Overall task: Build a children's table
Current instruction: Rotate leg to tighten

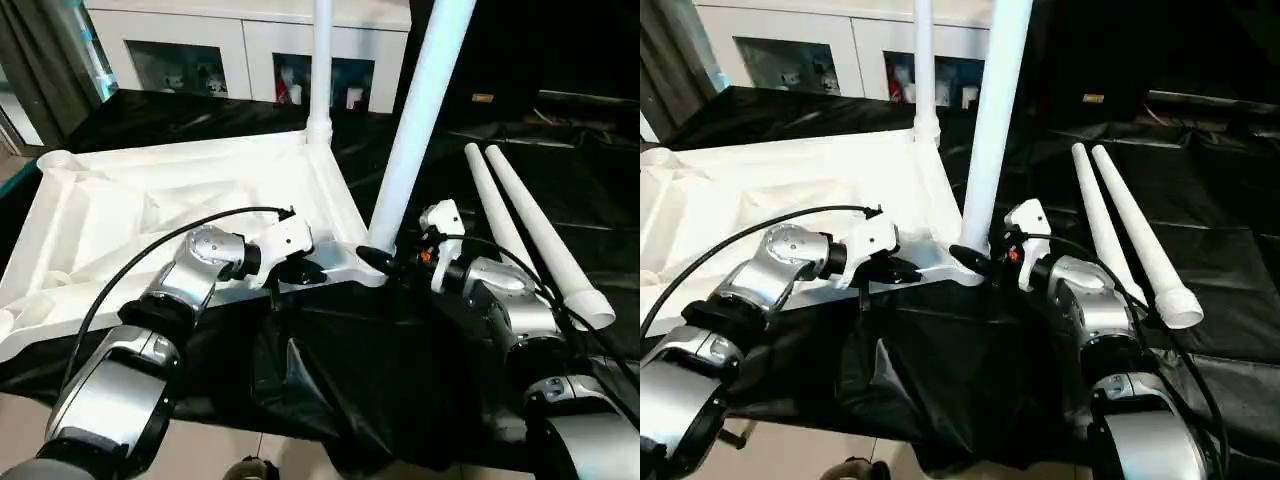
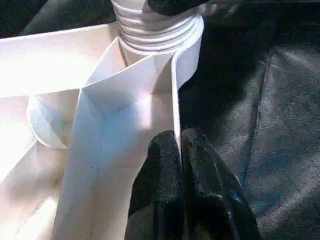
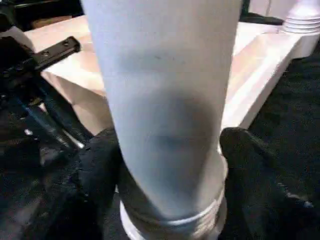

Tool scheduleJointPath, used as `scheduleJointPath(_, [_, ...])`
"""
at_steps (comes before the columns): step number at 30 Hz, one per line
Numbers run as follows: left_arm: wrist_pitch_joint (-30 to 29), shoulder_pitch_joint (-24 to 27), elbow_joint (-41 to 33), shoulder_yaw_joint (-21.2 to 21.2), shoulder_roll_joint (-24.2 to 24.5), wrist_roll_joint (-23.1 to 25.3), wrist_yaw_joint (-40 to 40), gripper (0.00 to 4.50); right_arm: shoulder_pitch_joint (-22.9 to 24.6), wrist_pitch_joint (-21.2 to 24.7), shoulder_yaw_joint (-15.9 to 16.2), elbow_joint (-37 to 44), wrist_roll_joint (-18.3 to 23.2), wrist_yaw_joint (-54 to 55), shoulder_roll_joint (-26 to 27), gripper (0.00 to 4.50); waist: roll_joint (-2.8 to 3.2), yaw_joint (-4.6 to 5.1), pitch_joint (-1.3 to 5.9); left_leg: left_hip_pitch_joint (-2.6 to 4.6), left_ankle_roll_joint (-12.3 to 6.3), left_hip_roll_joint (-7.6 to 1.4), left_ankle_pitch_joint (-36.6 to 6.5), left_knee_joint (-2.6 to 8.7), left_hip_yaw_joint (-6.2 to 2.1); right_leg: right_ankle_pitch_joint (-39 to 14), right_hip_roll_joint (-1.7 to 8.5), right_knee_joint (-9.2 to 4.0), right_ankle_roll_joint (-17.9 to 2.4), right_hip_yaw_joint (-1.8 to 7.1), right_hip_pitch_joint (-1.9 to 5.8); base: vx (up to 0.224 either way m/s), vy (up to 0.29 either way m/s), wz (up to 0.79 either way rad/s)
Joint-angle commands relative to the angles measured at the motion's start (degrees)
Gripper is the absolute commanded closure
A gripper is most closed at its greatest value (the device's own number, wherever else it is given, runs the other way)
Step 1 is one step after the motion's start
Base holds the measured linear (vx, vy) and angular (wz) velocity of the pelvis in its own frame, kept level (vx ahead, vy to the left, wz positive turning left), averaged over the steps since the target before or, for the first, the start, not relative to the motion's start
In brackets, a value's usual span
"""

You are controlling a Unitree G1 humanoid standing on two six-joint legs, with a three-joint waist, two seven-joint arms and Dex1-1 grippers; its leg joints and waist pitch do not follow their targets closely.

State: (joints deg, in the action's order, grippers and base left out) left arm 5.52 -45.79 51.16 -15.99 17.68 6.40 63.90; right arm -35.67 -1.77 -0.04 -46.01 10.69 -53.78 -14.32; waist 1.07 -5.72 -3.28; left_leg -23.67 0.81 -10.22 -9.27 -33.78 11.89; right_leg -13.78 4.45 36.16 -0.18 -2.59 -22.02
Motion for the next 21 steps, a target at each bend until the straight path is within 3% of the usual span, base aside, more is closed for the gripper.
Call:
scheduleJointPath(1, [1.2, 0.0, -1.5, -0.4, 0.6, -0.3, 1.8, 4.5, 0.4, 1.1, -0.1, 1.5, 0.0, -0.3, -1.3, 1.56, 0.35, -0.08, 4.45, 2.35, -4.24, -3.87, -7.6, 3.36, -1.77, 9.8, 4.51, -2.98, -17.6, 1.92, 2.23, 0.0, 0.0, 0.0])
scheduleJointPath(4, [1.2, 0.1, -1.6, -0.5, 0.7, -0.2, 2.3, 4.5, 0.7, 1.8, 0.2, 2.2, -0.1, -0.7, -1.6, 1.68, 0.3, -0.17, 4.67, 2.25, -5.3, -3.7, -5.6, 3.02, -1.74, 13.3, 4.49, -2.65, -17.8, 1.84, 2.27, 0.0, 0.0, 0.0])
scheduleJointPath(10, [0.3, 0.2, -1.6, -0.5, 0.7, -0.1, 2.2, 4.5, 1.5, 2.6, 0.7, 2.4, -0.5, -0.6, -1.3, 1.86, 0.35, -0.22, 4.68, 2.27, -5.35, -3.73, -6.2, 3.0, -1.79, 12.9, 4.47, -2.66, -17.8, 1.77, 2.3, 0.0, 0.0, 0.0])
scheduleJointPath(13, [-2.6, -1.2, 0.6, 0.6, -1.0, 0.3, -2.7, 4.5, 1.8, 3.2, -0.1, -0.3, -1.7, 5.7, 0.0, 1.86, 0.26, -0.08, 4.64, 2.34, -4.91, -3.75, -6.3, 3.05, -1.75, 12.3, 4.47, -2.61, -18.0, 1.84, 2.15, 0.0, 0.0, 0.0])
scheduleJointPath(15, [-4.1, -2.2, 2.2, 1.3, -2.2, 0.6, -6.4, 4.5, 1.7, 3.2, -0.8, -2.3, -2.3, 10.6, 1.0, 1.87, 0.27, -0.1, 4.38, 2.44, -4.18, -3.73, -8.1, 3.28, -1.75, 9.0, 4.66, -3.12, -17.8, 1.91, 2.08, 0.0, 0.0, 0.0])
scheduleJointPath(17, [-7.8, -4.7, 5.7, 3.2, -5.3, 0.6, -15.0, 4.5, 1.0, 3.3, -3.4, -6.7, -2.5, 22.4, 4.2, 1.87, 0.49, 0.2, 4.11, 2.71, -2.34, -3.73, -10.9, 3.63, -1.75, 4.3, 4.75, -3.58, -17.5, 2.11, 1.86, 0.0, 0.0, 0.0])
scheduleJointPath(19, [-9.0, -5.5, 6.8, 3.8, -6.2, 0.5, -17.7, 4.5, 0.7, 3.4, -4.3, -7.9, -2.4, 26.1, 5.2, 1.87, 0.34, 0.58, 3.72, 3.19, 1.59, -3.64, -16.6, 4.42, -2.09, -5.4, 4.89, -4.6, -16.2, 2.24, 1.82, 0.0, 0.0, 0.0])
scheduleJointPath(21, [-11.6, -7.2, 8.9, 4.5, -9.3, 0.3, -23.1, 4.5, -1.0, 3.7, -6.6, -11.4, -1.1, 35.0, 8.6, 1.87, 0.47, 0.85, 3.59, 3.29, 2.66, -3.71, -18.3, 4.71, -2.17, -7.2, 4.91, -4.91, -15.2, 2.41, 1.62, 0.0, 0.0, 0.0])
